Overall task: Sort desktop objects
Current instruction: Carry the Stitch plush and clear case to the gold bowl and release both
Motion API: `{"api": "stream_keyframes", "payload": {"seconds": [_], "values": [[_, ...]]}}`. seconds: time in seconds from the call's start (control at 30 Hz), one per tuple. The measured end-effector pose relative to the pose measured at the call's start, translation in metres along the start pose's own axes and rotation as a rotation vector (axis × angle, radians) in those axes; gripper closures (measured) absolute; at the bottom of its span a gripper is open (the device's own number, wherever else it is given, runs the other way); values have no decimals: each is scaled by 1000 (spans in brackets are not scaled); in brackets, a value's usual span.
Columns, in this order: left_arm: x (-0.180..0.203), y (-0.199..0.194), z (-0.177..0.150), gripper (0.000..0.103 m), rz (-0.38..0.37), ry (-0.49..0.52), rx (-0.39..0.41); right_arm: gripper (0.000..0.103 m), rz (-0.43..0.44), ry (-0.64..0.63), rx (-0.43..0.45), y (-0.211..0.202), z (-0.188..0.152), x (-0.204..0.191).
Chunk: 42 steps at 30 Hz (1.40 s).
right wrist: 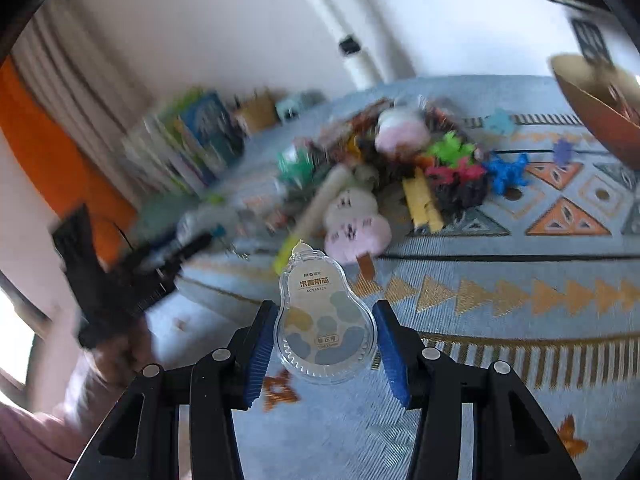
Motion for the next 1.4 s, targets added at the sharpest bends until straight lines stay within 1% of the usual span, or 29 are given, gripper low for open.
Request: {"api": "stream_keyframes", "payload": {"seconds": [0.03, 0.07, 0.17, 0.23, 0.3, 0.33, 0.37, 0.43, 0.5, 0.53, 0.57, 0.63, 0.7, 0.77, 0.8, 0.87, 0.93, 1.03, 1.07, 1.13, 1.17, 1.2, 1.23, 1.27, 1.3, 1.37, 1.4], "values": [[2, -8, 6, 48, -14, -7, 19, 55, 33, 30, 33, -14, 2, 4], [5, -16, 13, 48, -25, -11, 42, 55, 38, 47, 52, -22, 3, 6], [18, -37, 35, 48, -58, -7, 103, 55, -5, 88, 141, -58, 11, 20], [33, -53, 57, 48, -89, 11, 158, 55, -21, 122, 195, -83, 13, 31], [54, -68, 82, 48, -131, 41, 211, 55, -60, 174, 276, -116, 19, 47], [64, -73, 94, 48, -149, 54, 232, 55, -84, 196, 319, -132, 24, 55], [76, -78, 107, 48, -170, 69, 253, 55, -123, 229, 388, -159, 29, 67], [104, -89, 135, 48, -223, 100, 301, 55, -193, 286, 495, -199, 36, 85], [136, -94, 165, 48, -280, 136, 341, 55, -296, 367, 635, -249, 40, 106], [149, -95, 177, 48, -305, 148, 354, 55, -333, 395, 683, -266, 43, 113], [164, -93, 190, 48, -334, 160, 365, 55, -378, 433, 752, -286, 47, 124], [196, -85, 214, 48, -394, 173, 380, 55, -434, 474, 835, -310, 54, 139], [229, -70, 236, 48, -466, 168, 374, 55, -493, 505, 894, -320, 67, 160], [256, -50, 250, 48, -531, 161, 354, 55, -550, 536, 912, -319, 80, 183], [272, -35, 256, 48, -562, 155, 340, 55, -582, 556, 903, -313, 87, 199], [294, -10, 263, 48, -604, 141, 310, 55, -590, 601, 866, -298, 95, 228], [317, 20, 268, 48, -628, 135, 265, 55, -560, 651, 817, -278, 98, 255], [344, 65, 269, 48, -621, 148, 198, 55, -574, 699, 731, -247, 93, 286], [352, 80, 268, 48, -614, 152, 174, 55, -562, 707, 707, -240, 94, 292], [364, 110, 264, 43, -616, 153, 105, 55, -494, 692, 621, -218, 100, 299], [367, 124, 262, 43, -628, 133, 59, 54, -473, 692, 582, -209, 102, 302], [367, 143, 258, 43, -660, 85, -13, 54, -441, 695, 574, -204, 103, 303], [364, 156, 255, 43, -701, 25, -75, 55, -402, 707, 582, -204, 102, 304], [362, 165, 252, 43, -746, -30, -116, 54, -356, 723, 609, -207, 99, 304], [355, 173, 250, 43, -807, -102, -160, 53, -325, 729, 645, -214, 95, 303], [344, 181, 246, 43, -846, -182, -203, 46, -310, 740, 722, -232, 86, 304], [341, 177, 245, 43, -859, -202, -210, 43, -296, 742, 750, -238, 87, 304]]}}
Point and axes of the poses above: each gripper's, at about its wrist camera, not at the fingertips, and y roughly the way its jaws point, x to its right, z to its top, the point moved 9 cm from there along y, roughly the way its jaws point, and after that the axes turned 12 degrees about -x, right-handed, at the moved point
